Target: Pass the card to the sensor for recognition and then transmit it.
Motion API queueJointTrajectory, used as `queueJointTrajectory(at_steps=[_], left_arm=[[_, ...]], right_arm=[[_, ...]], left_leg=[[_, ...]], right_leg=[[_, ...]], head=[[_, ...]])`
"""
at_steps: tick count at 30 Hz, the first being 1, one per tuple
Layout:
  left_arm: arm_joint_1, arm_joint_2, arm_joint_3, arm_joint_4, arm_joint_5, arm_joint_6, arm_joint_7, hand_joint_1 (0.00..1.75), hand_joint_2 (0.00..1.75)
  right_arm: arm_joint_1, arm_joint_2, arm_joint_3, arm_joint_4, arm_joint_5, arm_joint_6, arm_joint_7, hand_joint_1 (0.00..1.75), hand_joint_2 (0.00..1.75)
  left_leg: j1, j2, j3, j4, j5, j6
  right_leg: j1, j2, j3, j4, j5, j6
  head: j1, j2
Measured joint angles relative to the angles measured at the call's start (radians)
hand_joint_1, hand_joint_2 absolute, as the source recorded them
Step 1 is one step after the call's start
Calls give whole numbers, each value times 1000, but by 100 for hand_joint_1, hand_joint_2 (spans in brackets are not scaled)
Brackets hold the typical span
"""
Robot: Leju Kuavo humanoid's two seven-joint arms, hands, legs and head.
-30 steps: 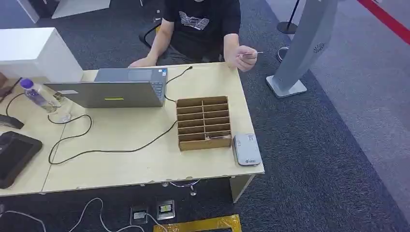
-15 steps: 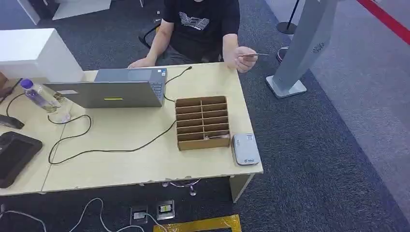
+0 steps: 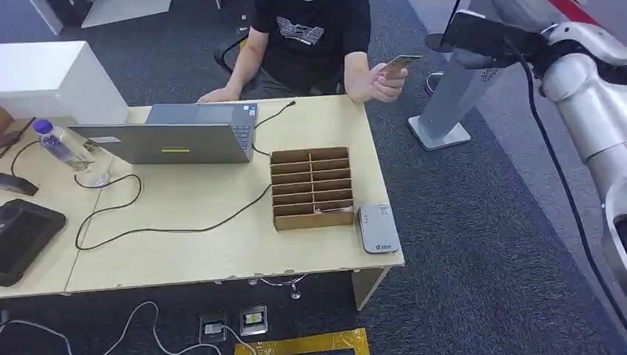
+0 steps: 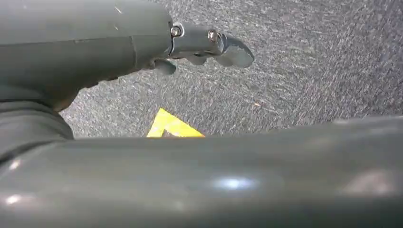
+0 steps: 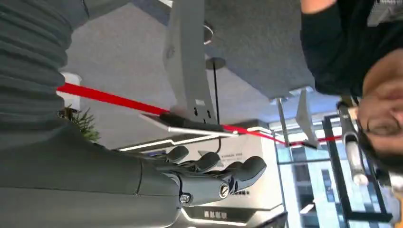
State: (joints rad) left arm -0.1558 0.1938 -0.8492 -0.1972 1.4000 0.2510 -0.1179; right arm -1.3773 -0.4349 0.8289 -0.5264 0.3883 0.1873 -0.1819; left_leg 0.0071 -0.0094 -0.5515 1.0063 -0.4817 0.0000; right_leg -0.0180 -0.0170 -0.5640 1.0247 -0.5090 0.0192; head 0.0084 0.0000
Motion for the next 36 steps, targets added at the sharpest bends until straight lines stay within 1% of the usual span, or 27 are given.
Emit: queueJointTrajectory(at_steps=[3,5,10,11,12,13,18,22,28,36], left_arm=[[1,5,0,0,-1,-2,0,0,0],[1,7,0,0,-6,-4,0,0,0],[6,10,-2,0,-19,-14,1,0,0],[7,11,-3,0,-21,-16,1,0,0],[7,13,-3,0,-24,-18,2,0,0],[7,14,-3,0,-27,-20,3,0,0],[9,18,-5,0,-37,-33,3,0,0],[10,21,-8,0,-46,-41,4,0,0],[11,30,-8,0,-44,-37,19,0,0],[11,36,-8,0,-42,-36,22,0,0]], right_arm=[[20,-1,19,-9,0,1,3,0,175],[30,-3,28,-15,-5,3,21,0,175],[71,-28,49,-33,-22,-5,44,0,175],[79,-34,54,-37,-28,-8,47,31,175],[87,-39,58,-42,-34,-10,51,164,175],[95,-44,61,-47,-37,-11,54,175,175],[124,-60,82,-65,-43,-20,57,175,175],[135,-61,99,-66,-64,-27,63,175,175],[146,-61,101,-66,-113,-45,65,175,175],[161,-61,103,-66,-116,-65,57,175,175]], left_leg=[[0,1,0,0,0,0],[0,1,0,0,0,0],[0,1,0,0,0,0],[0,1,0,0,0,0],[0,1,0,0,0,0],[0,1,0,0,0,0],[0,1,0,0,0,0],[0,1,0,0,0,0],[0,1,0,0,0,0],[0,1,0,0,0,0]], right_leg=[[0,1,-1,0,0,0],[0,1,-1,0,0,0],[0,1,-1,0,0,0],[0,1,-1,0,0,-1],[0,1,-1,0,0,-1],[0,1,-1,0,0,-1],[0,1,-1,0,1,-1],[0,1,-1,0,1,-1],[0,1,-1,0,1,-1],[0,1,-1,0,1,-1]], head=[[0,0],[0,0],[0,0],[0,0],[0,0],[0,0],[0,0],[0,0],[0,0],[0,0]])
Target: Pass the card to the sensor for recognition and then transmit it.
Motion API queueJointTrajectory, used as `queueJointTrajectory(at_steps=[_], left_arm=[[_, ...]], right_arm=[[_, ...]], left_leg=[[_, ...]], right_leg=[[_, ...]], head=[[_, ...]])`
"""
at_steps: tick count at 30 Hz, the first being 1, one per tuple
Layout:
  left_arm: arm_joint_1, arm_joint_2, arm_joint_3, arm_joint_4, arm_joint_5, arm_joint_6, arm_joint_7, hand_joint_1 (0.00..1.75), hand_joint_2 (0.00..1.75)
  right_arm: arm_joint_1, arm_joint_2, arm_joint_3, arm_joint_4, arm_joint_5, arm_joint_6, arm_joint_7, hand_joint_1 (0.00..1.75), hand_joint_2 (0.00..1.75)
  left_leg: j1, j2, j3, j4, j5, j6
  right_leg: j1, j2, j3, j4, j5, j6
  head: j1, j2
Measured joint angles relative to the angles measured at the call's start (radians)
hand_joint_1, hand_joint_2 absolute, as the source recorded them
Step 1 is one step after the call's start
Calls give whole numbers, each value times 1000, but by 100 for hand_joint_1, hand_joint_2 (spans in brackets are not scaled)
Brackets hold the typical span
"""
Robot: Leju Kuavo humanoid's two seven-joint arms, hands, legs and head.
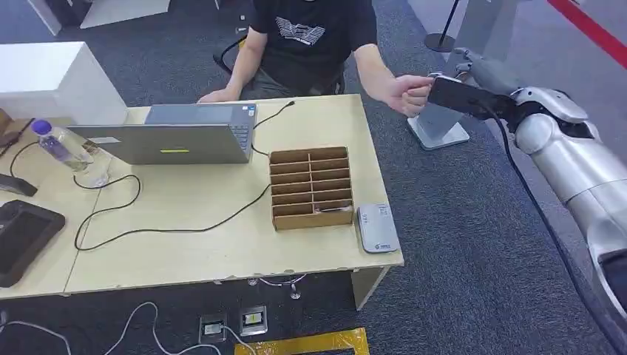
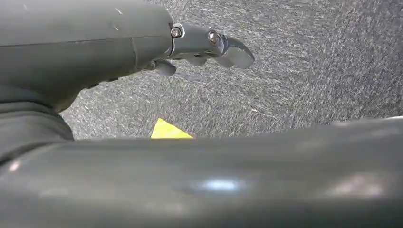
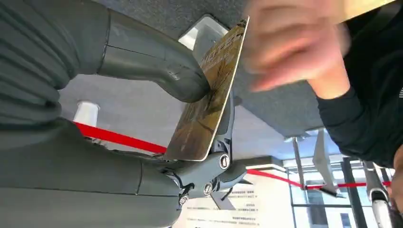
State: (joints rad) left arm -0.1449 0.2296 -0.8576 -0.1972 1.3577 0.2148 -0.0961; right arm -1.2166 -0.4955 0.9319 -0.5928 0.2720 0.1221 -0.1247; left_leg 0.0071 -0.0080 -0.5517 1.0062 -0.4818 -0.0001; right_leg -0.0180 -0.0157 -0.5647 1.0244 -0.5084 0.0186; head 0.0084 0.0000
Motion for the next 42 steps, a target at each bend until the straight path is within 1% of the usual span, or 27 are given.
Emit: queueJointTrajectory(at_steps=[2,5,7,16,23,25,27,30,34,37,42], left_arm=[[0,2,0,0,0,0,3,0,0],[0,3,0,0,4,5,3,0,0],[0,4,0,0,5,8,3,0,0],[0,5,0,0,5,8,3,0,0],[1,5,0,0,4,9,6,0,0],[3,8,0,0,3,9,14,0,0],[5,12,0,0,3,9,18,0,0],[4,19,0,0,3,12,24,0,0],[4,21,0,0,1,13,30,0,0],[4,24,0,0,-6,15,30,0,0],[4,29,0,0,-7,14,30,0,0]], right_arm=[[1,0,4,0,2,-11,-8,175,175],[9,0,13,0,24,-55,-21,175,175],[20,0,14,0,31,-71,-24,175,175],[44,-7,28,-7,37,-84,-18,175,175],[161,-63,29,-96,78,-123,14,175,175],[200,-85,29,-131,108,-143,17,175,175],[220,-96,28,-158,137,-147,21,175,175],[271,-101,28,-210,177,-126,38,175,175],[347,-92,28,-252,183,-135,44,175,175],[384,-84,28,-275,165,-137,40,175,175],[444,-71,26,-335,117,-118,68,175,175]], left_leg=[[0,0,0,0,0,0],[0,0,0,0,0,0],[0,0,0,0,0,0],[0,0,0,0,0,0],[0,0,0,0,0,0],[0,0,0,0,0,0],[0,0,0,0,-1,-1],[1,1,1,0,-1,-2],[2,0,0,0,-1,-2],[2,0,-1,0,-1,-2],[1,0,-1,0,-1,-2]], right_leg=[[0,0,0,0,0,0],[0,0,0,0,0,0],[0,0,0,0,0,0],[0,-1,0,0,0,0],[0,0,0,-1,0,0],[0,0,0,0,0,0],[0,0,0,0,0,0],[1,0,0,0,0,0],[1,0,0,0,0,0],[1,0,0,0,0,0],[1,0,0,0,0,0]], head=[[0,0],[0,0],[0,0],[0,0],[0,0],[0,0],[0,0],[0,0],[0,0],[0,0],[0,0]])
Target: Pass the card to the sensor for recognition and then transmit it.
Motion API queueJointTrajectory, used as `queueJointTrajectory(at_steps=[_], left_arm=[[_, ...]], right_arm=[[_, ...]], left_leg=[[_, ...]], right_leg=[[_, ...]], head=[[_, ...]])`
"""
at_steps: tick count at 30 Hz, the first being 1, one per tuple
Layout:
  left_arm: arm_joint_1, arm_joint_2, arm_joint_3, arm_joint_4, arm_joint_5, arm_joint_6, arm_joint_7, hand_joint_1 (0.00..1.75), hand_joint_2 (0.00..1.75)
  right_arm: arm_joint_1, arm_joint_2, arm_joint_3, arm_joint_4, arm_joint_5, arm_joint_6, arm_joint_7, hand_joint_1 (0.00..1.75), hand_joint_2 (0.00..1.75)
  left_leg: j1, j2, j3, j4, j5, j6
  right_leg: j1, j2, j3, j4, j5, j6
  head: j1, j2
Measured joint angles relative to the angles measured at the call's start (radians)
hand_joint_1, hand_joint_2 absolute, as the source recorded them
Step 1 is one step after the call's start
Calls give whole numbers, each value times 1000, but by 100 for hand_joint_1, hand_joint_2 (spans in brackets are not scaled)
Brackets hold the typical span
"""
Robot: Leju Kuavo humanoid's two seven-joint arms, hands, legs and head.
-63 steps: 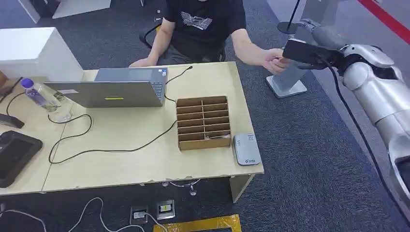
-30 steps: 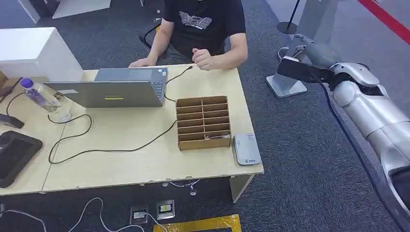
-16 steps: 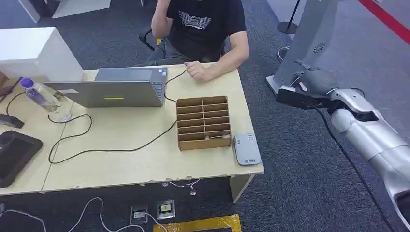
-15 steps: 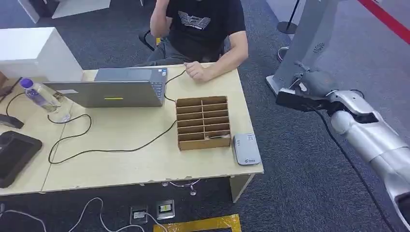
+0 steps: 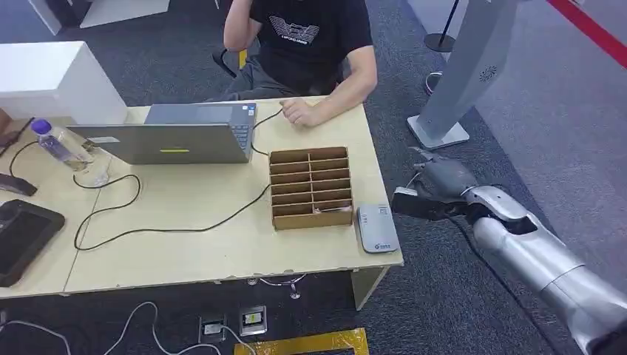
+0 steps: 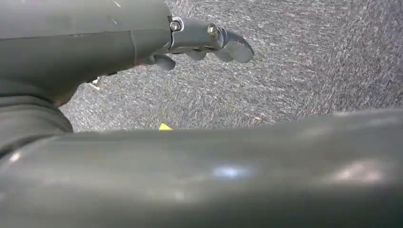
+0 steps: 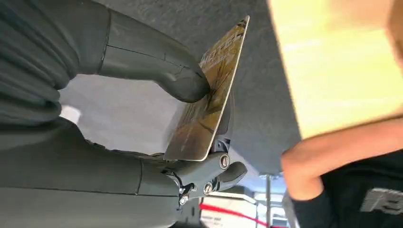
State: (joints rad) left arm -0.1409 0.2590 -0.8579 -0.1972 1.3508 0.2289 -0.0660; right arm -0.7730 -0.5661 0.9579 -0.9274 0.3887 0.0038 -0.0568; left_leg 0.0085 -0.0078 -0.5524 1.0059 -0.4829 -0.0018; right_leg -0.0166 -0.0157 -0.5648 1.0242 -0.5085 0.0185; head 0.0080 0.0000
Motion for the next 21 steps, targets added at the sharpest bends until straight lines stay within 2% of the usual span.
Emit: queueJointTrajectory(at_steps=[8,21], left_arm=[[0,4,0,0,2,-2,-3,0,0],[0,8,0,0,7,2,-3,0,0]], right_arm=[[42,11,-8,-42,-12,5,10,175,175],[95,30,-16,-28,-31,2,3,175,175]], left_leg=[[0,0,0,0,0,0],[0,0,0,0,0,0]], right_leg=[[0,0,0,0,0,0],[0,0,0,0,0,0]], head=[[0,0],[0,0]])
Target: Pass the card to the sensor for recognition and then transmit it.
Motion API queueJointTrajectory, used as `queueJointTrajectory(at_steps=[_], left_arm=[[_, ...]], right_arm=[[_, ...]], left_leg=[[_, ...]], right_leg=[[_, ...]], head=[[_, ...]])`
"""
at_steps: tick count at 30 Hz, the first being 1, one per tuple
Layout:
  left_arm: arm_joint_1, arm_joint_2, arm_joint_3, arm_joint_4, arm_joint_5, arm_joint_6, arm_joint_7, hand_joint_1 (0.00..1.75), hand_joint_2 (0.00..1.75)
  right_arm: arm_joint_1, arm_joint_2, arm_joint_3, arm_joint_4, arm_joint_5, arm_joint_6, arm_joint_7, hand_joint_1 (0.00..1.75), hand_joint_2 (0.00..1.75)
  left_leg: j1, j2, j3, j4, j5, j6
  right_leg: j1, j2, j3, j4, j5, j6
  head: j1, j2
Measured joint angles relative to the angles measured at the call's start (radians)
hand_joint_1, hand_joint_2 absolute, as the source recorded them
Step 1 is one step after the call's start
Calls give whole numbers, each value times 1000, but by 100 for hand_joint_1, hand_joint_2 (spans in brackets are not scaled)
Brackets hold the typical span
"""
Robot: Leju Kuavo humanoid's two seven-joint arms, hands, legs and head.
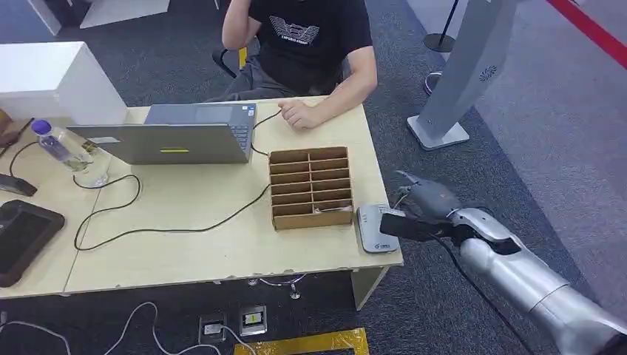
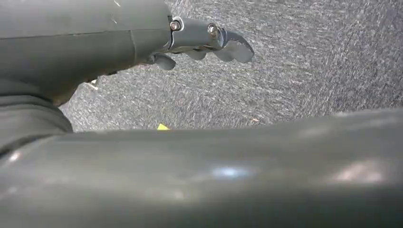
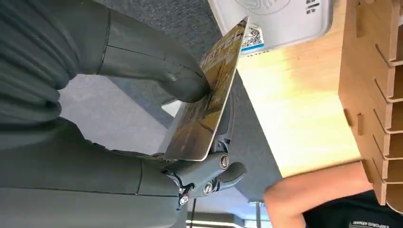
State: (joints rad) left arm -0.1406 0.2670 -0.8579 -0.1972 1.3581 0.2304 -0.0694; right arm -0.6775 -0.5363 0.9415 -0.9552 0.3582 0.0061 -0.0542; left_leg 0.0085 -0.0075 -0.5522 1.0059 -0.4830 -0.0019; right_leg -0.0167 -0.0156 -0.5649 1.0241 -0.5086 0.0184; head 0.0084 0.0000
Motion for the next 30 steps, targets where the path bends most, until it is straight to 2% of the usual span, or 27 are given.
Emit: queueJointTrajectory(at_steps=[8,14,18,23,30], left_arm=[[0,0,0,0,14,21,10,0,0],[1,10,0,0,-1,13,7,0,0],[1,18,-1,0,-11,3,4,0,0],[0,19,-1,0,-19,0,3,0,0],[1,20,-1,0,-19,5,4,0,0]], right_arm=[[30,5,-14,11,4,-16,-5,175,175],[97,7,-31,34,-9,-69,-1,175,175],[145,-2,-50,18,1,-103,34,175,175],[200,-21,-73,-82,9,-88,122,175,175],[257,-48,-105,-149,-6,-79,132,175,175]], left_leg=[[0,0,0,0,0,0],[0,0,0,0,0,0],[0,0,0,0,0,0],[0,1,1,0,0,0],[0,1,0,0,0,0]], right_leg=[[0,0,0,0,0,0],[0,0,0,0,0,0],[0,0,0,0,0,0],[0,1,0,0,0,0],[0,0,0,0,0,0]], head=[[0,0],[0,0],[0,0],[0,0],[0,0]])
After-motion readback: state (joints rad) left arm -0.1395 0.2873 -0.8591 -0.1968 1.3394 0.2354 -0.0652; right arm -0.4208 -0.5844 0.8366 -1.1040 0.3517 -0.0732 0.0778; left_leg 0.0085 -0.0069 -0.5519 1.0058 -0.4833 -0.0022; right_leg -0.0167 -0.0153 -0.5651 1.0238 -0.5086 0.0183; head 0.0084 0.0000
